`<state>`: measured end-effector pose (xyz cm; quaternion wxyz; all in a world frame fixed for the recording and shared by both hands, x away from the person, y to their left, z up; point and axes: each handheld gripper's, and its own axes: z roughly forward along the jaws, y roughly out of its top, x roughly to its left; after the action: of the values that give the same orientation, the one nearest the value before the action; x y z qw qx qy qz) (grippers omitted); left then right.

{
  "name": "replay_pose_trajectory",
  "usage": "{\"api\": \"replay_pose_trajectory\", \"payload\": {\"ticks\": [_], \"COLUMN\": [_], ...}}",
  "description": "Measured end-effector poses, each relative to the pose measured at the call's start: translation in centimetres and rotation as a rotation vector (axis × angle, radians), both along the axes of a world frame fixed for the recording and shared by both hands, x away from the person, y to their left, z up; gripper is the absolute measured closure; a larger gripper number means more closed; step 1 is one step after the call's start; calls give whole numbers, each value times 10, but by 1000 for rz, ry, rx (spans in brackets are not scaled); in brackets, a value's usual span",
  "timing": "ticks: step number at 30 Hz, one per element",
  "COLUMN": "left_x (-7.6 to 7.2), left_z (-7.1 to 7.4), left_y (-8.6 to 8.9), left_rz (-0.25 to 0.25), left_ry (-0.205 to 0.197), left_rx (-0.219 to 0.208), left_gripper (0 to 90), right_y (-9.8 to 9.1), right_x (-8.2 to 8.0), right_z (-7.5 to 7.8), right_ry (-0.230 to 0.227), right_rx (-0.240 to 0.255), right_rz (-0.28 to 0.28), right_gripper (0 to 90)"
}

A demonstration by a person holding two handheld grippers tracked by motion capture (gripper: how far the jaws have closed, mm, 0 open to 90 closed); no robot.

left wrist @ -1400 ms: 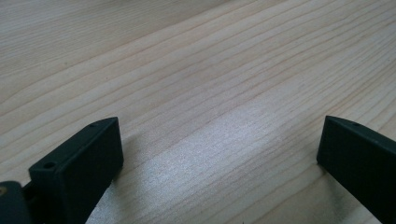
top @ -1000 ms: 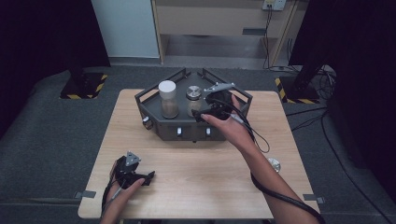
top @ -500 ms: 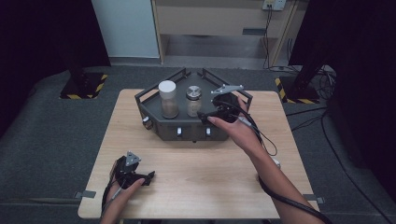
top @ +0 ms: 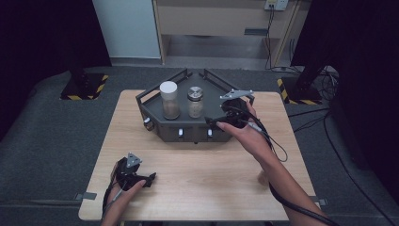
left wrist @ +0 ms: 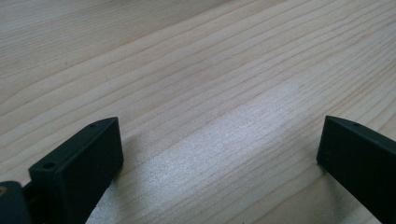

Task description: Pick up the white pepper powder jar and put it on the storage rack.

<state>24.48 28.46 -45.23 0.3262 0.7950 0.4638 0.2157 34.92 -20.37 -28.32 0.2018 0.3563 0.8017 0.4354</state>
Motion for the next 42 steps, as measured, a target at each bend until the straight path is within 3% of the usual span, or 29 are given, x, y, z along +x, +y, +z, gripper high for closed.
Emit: {"api": "replay_pose_trajectory", "payload": {"ticks": [42], "left_x": [0], "left_z": [0], "left_y": [0], "left_rz": [0], "left_ry": [0], "left_rx": [0], "left_gripper": [0], "right_y": [-39], "right_x": [-21], "right_z": [-10], "right_ry": [10], "right_rx": [4], "right_rz": [-26], "right_gripper": [29]}}
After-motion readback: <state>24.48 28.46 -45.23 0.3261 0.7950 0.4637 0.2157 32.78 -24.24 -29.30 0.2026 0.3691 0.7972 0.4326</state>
